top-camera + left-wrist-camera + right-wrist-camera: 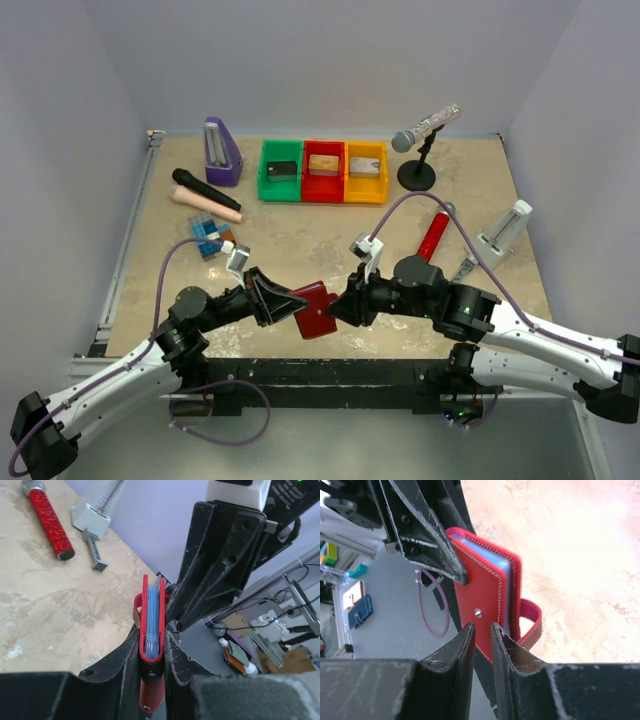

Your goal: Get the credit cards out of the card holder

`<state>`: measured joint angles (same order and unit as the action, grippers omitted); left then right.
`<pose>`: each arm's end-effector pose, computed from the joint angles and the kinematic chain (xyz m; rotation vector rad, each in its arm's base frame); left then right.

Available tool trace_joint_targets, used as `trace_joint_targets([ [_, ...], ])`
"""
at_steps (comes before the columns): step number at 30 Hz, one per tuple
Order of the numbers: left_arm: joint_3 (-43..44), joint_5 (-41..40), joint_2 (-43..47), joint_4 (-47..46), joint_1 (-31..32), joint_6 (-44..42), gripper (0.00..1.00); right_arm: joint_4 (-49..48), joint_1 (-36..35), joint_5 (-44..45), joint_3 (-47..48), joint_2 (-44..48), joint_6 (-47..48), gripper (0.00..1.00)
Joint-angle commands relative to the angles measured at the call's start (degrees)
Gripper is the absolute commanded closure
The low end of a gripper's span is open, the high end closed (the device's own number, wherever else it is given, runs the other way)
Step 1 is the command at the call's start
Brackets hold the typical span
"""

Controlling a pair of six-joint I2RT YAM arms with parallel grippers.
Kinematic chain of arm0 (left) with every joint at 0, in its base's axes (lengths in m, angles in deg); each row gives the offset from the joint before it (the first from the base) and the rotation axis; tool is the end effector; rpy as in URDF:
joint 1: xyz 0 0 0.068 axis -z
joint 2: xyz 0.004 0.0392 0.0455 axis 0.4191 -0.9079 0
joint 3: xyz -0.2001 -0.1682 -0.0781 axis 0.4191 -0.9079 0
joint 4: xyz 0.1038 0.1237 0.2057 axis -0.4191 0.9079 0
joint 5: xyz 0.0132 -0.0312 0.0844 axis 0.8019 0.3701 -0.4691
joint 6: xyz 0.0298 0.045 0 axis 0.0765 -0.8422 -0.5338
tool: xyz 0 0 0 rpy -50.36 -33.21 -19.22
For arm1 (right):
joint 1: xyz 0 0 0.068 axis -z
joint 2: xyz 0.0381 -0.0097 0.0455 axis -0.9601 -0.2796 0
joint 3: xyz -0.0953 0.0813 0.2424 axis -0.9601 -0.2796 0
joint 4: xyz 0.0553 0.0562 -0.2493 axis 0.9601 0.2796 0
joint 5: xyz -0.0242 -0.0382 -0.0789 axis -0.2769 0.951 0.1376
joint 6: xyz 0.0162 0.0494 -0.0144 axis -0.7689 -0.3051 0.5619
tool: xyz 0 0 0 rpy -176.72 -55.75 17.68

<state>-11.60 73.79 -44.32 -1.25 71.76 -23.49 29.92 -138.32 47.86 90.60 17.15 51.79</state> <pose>0.0887 -0.1138 0.2418 0.2947 1.6554 -1.6083 0.0818 0.1829 0.3160 -0.7095 2.0041 1.1931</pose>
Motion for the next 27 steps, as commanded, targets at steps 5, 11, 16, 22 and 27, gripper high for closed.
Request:
trace_joint_targets([
  [5, -0.89, 11.89, -4.87, -19.93, -1.72, 4.54, 1.0, -3.07, 2.85, -2.53, -3.05, 6.42, -1.73, 0.76],
  [11, -1.07, 15.5, -9.79, -30.3, -2.33, 7.79, 1.0, -4.03, 3.47, -4.11, -3.57, 8.36, -2.52, 0.72],
  [16, -1.51, 18.05, -13.66, -38.65, -2.77, 10.86, 1.0, -6.24, 4.09, -6.14, -4.72, 10.64, -4.19, 0.61],
  [22, -0.81, 20.42, -17.0, -46.04, -3.39, 14.03, 1.0, -7.11, 4.61, -6.93, -5.07, 12.75, -5.34, 0.53],
  [27, -0.19, 21.57, -19.29, -49.39, -3.65, 15.44, 1.0, -9.13, 5.58, -8.59, -5.68, 13.99, -6.83, 0.5],
])
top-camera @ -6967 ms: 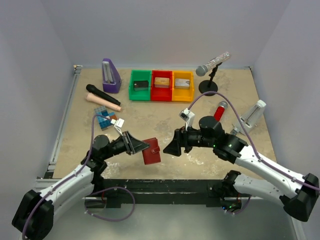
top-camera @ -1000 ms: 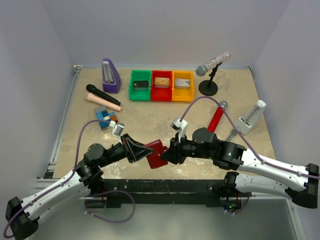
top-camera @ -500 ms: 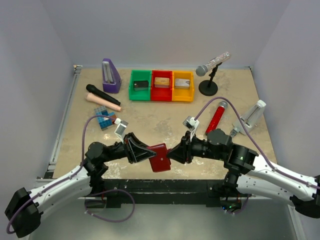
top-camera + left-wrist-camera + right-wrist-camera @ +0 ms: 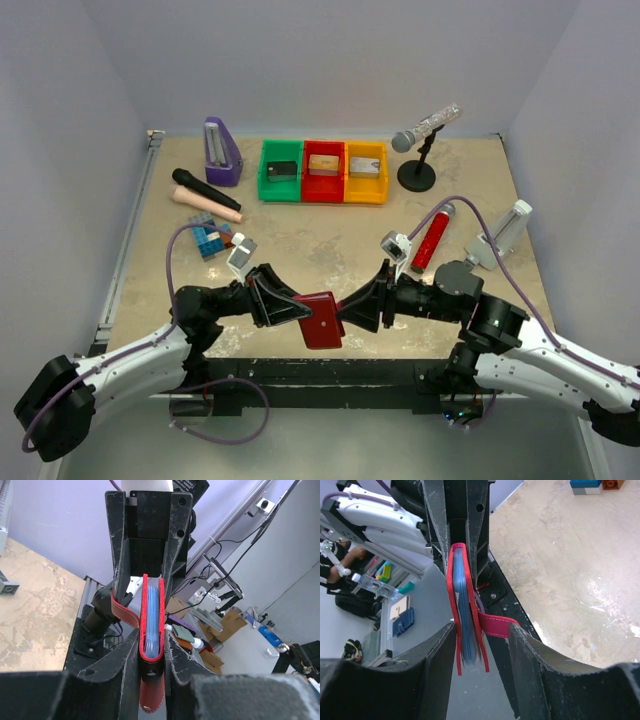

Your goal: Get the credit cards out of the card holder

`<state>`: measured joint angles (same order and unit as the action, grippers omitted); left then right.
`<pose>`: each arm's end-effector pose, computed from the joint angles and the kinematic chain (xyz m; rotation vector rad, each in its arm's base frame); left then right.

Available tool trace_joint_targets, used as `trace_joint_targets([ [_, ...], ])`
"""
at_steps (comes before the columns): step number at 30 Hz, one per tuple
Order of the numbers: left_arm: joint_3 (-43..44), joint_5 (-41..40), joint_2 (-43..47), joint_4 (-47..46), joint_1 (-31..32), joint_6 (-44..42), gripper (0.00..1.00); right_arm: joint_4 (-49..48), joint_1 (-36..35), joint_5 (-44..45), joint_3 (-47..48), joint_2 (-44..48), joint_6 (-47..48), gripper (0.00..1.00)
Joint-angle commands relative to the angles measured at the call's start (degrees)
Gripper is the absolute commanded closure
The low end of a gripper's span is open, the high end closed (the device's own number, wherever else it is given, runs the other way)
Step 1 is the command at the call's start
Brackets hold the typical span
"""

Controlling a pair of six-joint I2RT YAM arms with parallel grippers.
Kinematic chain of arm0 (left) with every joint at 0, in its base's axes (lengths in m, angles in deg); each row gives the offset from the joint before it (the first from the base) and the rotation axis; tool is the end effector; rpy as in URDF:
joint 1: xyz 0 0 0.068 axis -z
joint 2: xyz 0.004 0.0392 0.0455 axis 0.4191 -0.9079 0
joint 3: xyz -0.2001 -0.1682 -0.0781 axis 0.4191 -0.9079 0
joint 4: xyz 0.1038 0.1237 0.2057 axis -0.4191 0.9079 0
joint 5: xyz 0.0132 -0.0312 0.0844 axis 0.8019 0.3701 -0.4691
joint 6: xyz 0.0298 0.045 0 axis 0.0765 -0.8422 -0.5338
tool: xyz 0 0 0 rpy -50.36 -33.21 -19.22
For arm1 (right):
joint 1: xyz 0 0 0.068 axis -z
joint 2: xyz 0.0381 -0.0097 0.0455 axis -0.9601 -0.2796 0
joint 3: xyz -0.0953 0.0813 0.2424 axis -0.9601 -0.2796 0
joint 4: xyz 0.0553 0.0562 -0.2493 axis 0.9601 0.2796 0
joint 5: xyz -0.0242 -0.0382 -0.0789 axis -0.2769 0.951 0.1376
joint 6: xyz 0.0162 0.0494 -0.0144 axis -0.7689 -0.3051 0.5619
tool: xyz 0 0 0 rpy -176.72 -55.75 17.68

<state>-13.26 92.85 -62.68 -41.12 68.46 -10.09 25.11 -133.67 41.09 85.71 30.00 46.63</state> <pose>0.0999 -0.1271 0.2563 0.5269 1.3952 -1.9692 0.0711 0.1403 0.3307 -0.6026 1.8266 1.4107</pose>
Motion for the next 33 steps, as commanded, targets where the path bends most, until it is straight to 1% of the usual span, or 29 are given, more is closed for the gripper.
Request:
trace_joint_targets([
  [1, 1.39, 2.6, -1.11, -10.05, -0.35, 2.3, 1.0, -4.5, 1.1, -2.26, -0.88, 1.31, -1.93, 0.5],
  [11, 1.3, 3.21, -5.24, -18.22, -0.44, 5.91, 1.0, -7.93, 1.54, -5.95, -1.05, -0.62, -2.99, 0.53],
  [22, 1.91, 2.86, -5.24, -17.44, -0.44, 5.56, 1.0, -8.2, 1.54, -8.41, 0.09, -3.34, -2.73, 0.53],
  [33, 2.61, 1.98, -6.38, -17.61, -0.35, 5.56, 1.0, -8.11, 1.54, -10.17, 1.41, -6.69, -2.55, 0.58],
])
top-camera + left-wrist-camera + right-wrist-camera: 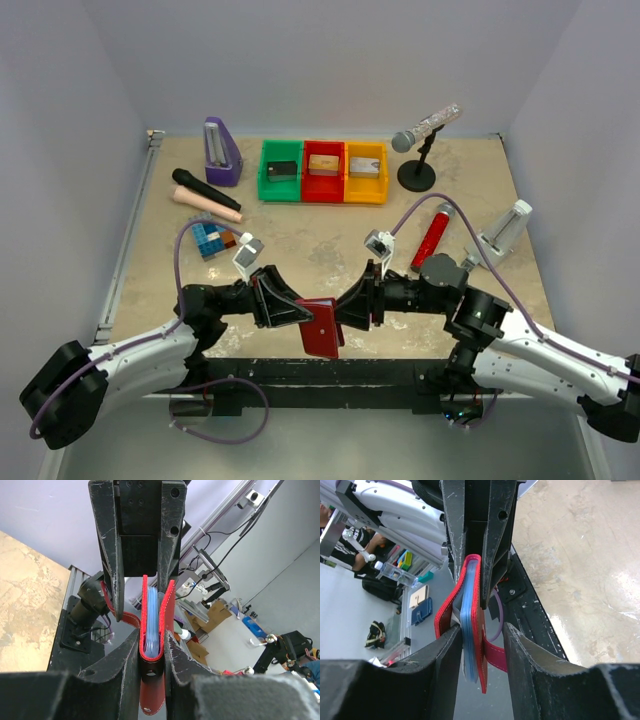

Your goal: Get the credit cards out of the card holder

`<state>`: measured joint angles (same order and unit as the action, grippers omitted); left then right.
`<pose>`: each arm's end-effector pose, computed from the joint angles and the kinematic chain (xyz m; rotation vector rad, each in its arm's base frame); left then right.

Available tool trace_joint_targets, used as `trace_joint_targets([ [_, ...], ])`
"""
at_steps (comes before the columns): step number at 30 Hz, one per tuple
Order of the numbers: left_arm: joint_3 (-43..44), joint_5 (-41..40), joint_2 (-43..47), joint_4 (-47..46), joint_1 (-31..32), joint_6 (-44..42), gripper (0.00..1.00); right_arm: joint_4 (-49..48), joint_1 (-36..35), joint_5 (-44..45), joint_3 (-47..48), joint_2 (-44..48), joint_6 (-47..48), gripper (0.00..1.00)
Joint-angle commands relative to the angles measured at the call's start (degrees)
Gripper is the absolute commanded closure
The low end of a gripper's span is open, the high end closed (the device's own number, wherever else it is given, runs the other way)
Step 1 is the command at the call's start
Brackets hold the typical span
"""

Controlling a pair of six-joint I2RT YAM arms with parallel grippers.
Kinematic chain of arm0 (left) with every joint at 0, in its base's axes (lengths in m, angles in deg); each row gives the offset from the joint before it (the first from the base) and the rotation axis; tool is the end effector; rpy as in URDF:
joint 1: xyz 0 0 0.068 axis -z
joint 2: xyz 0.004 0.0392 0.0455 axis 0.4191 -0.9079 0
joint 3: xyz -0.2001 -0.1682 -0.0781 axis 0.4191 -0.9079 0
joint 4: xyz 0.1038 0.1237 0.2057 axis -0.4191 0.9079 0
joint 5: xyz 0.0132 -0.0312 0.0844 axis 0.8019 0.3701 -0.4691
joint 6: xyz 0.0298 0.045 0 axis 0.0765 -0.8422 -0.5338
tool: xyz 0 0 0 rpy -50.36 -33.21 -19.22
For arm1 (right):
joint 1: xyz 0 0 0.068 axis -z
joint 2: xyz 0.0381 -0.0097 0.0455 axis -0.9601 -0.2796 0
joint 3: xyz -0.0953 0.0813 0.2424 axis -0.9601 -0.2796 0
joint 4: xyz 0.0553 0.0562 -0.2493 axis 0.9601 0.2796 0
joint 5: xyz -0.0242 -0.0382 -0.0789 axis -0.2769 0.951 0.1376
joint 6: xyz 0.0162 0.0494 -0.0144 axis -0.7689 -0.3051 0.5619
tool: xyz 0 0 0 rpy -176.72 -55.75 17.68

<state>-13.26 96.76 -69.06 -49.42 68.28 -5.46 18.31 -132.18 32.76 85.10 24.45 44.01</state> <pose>0.1044 -0.1332 0.2523 0.5679 1.4109 -2.0526 0.0816 0.1591 0.3255 -0.6683 1.8361 1.5382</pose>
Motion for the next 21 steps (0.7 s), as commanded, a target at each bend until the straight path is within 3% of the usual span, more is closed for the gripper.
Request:
trace_joint_targets([
  [1, 2.61, -2.02, 0.0, -9.31, -0.26, 1.01, 1.0, -1.22, 0.05, -1.93, 2.19, -1.48, 0.07, 0.59],
  [8, 2.79, -2.37, 0.44, -8.25, -0.26, 0.66, 1.0, -0.96, -0.03, -2.46, 2.64, -3.07, 0.07, 0.65],
  [13, 2.7, -2.81, 2.28, -5.53, -0.18, -0.83, 1.0, -0.43, -0.03, -2.72, 2.81, -3.51, 0.16, 0.8],
  [14, 2.79, -2.98, 2.72, -4.48, -0.26, -1.53, 0.97, -0.08, 0.14, -2.55, 2.81, -3.51, 0.33, 0.83],
  [15, 2.88, -3.42, 4.12, -1.08, -0.26, -3.28, 0.84, 0.88, 0.14, -2.55, 3.16, -3.25, 0.77, 0.89],
  [18, 3.05, -4.48, 7.28, 5.61, -0.26, -6.36, 0.72, 2.55, 0.05, -2.37, 3.77, -2.63, 1.3, 1.0],
  [21, 3.75, -6.84, 11.59, 15.0, -0.53, -10.14, 0.62, 4.57, 0.05, -1.67, 4.65, -1.67, 1.74, 1.0],
])
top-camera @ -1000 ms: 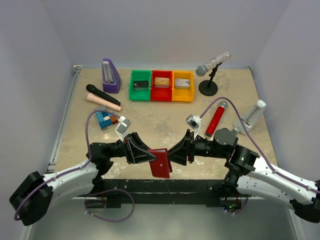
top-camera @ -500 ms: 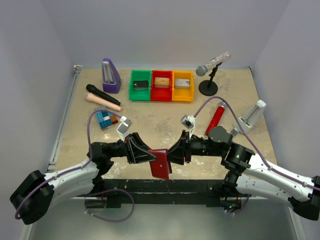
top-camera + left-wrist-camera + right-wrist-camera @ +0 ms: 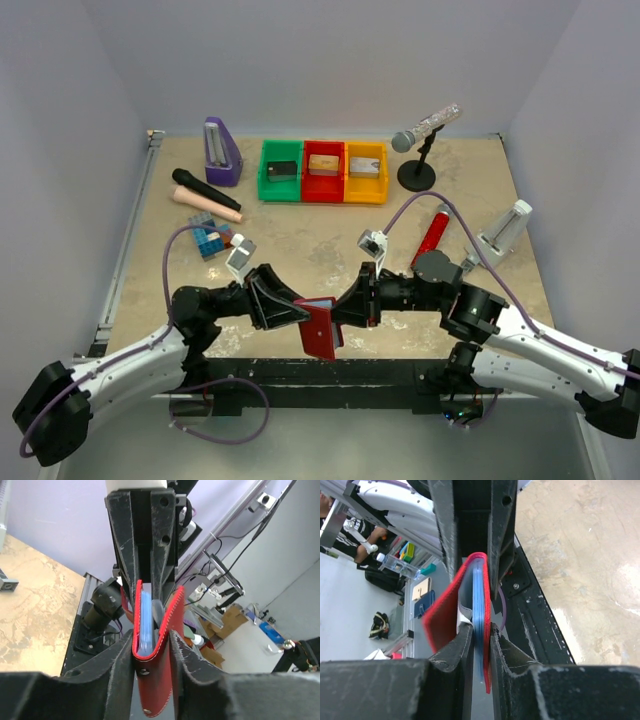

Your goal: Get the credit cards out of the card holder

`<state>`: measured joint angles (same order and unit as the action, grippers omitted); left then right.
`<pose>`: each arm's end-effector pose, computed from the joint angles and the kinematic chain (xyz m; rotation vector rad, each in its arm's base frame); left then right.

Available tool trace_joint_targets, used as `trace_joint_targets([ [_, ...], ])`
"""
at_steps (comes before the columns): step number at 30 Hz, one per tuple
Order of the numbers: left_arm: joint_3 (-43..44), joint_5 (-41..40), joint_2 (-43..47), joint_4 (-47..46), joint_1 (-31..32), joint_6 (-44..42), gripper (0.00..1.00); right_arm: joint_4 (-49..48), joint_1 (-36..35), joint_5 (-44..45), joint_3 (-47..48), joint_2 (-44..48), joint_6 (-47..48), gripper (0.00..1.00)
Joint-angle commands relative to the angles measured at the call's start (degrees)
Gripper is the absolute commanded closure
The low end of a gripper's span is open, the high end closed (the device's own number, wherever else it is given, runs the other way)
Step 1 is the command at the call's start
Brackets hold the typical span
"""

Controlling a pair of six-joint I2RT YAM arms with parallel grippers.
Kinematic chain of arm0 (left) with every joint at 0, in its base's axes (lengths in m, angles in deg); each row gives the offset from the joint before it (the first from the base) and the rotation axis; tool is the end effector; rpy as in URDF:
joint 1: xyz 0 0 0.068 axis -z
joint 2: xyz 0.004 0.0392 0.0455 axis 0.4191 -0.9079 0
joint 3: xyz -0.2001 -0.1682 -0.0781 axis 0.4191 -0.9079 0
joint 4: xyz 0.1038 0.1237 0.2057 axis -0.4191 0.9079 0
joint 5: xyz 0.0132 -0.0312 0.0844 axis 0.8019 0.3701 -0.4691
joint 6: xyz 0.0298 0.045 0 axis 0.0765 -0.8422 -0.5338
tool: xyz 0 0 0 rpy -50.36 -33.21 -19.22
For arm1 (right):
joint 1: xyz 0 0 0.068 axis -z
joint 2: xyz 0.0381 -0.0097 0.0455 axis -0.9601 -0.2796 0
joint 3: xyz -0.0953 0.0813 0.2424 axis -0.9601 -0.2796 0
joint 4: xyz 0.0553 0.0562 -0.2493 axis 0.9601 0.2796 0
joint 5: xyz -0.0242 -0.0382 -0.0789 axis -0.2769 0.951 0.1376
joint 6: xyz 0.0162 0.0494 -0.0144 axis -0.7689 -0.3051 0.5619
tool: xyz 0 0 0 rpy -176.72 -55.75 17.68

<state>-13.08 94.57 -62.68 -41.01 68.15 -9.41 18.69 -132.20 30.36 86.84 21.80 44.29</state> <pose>0.0998 -0.1269 0.2568 0.5504 1.4046 -1.9844 0.0847 0.1668 0.3281 -0.7120 1.8565 1.5583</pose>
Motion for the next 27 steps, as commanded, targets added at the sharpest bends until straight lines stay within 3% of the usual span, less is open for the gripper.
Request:
trace_joint_targets([
  [1, 3.84, -5.8, 6.79, 10.19, -0.4, -7.41, 0.6, 5.25, 0.08, 1.08, 3.34, 1.07, 1.72, 1.0],
  [5, 5.68, -16.49, 13.73, 28.72, -0.57, -11.81, 0.01, 9.73, 0.08, 4.59, 5.19, 1.86, 2.95, 1.0],
  [8, 8.32, -26.08, 19.0, 45.16, -0.49, -12.26, 0.0, 15.96, -0.01, 11.34, 7.99, 1.86, 3.74, 1.0],
  [10, 8.68, -29.96, 22.26, 50.55, -0.57, -11.91, 0.0, 21.06, -0.01, 15.48, 10.54, 0.9, 4.18, 1.0],
  [14, 3.5, -27.61, 24.39, 40.57, -0.57, -11.12, 0.0, 29.15, -0.19, 23.83, 15.46, -2.88, 3.65, 1.0],
  [18, 9.54, -23.74, 15.43, 47.83, 1.0, -13.66, 0.0, 36.53, -1.77, 34.19, 20.56, -8.15, 2.43, 1.0],
  [22, 10.53, -32.33, 14.8, 48.73, 7.24, -14.98, 0.0, 39.71, -2.65, 38.78, 23.99, -11.67, 1.2, 1.0],
  [27, 10.53, -35.78, 13.93, 51.18, 7.78, -14.37, 0.0, 41.21, -2.65, 43.0, 25.41, -14.31, -0.82, 1.0],
])
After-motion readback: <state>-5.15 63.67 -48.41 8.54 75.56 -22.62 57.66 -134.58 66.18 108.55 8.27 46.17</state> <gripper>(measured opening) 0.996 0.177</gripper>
